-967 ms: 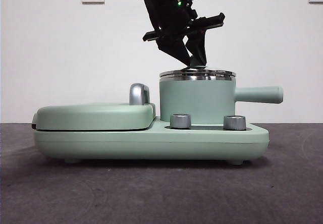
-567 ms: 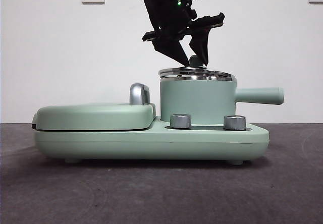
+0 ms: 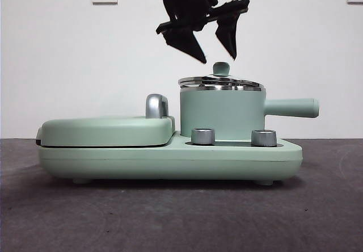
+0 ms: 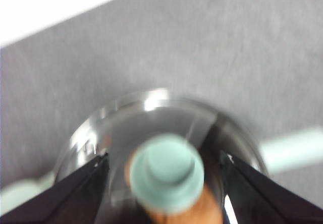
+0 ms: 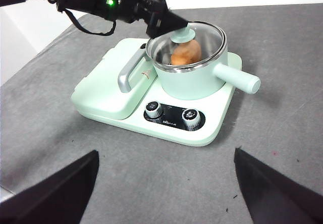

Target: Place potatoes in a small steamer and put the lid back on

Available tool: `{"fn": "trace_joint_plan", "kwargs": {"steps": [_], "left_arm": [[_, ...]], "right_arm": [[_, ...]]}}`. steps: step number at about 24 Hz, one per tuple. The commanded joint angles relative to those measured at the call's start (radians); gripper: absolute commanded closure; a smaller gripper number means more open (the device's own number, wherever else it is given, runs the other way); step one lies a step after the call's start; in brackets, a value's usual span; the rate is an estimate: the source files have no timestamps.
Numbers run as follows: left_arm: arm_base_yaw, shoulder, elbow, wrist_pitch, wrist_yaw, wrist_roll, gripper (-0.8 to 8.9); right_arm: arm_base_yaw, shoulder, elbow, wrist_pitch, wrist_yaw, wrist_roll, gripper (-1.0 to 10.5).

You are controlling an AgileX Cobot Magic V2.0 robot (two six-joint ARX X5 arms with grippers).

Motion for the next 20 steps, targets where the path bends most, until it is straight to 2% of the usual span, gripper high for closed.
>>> {"fn": "trace_joint_plan", "kwargs": {"steps": [1, 7, 12, 17, 20], "left_arm": [[-0.006, 0.007, 0.026, -0.019, -0.002, -0.004, 4.57], [-0.003, -0.153, 0.026, -0.128, -0.002, 0.025, 4.58], [-0.003, -0.414, 0.026, -0.403, -0.002, 0.031, 4.71], [-0.018, -0.689, 0.009, -0.609, 0.002, 0.031, 4.72], [-0.018, -0.810, -0.069, -0.631, 0.002, 0.030, 4.72]], "right_arm": [[0.006, 0.000, 0.008, 0.006, 0.004, -0.005, 5.3], [0.006, 0.000, 0.008, 0.021, 0.024, -0.005, 5.3], [0.006, 0.009, 0.008, 0.044, 0.021, -0.018, 5.3], [0.006, 0.062, 0.008, 0.044, -0.047, -0.042, 5.3], [0.006, 0.086, 0.008, 0.047, -0.063, -0.043, 5.3]]}}
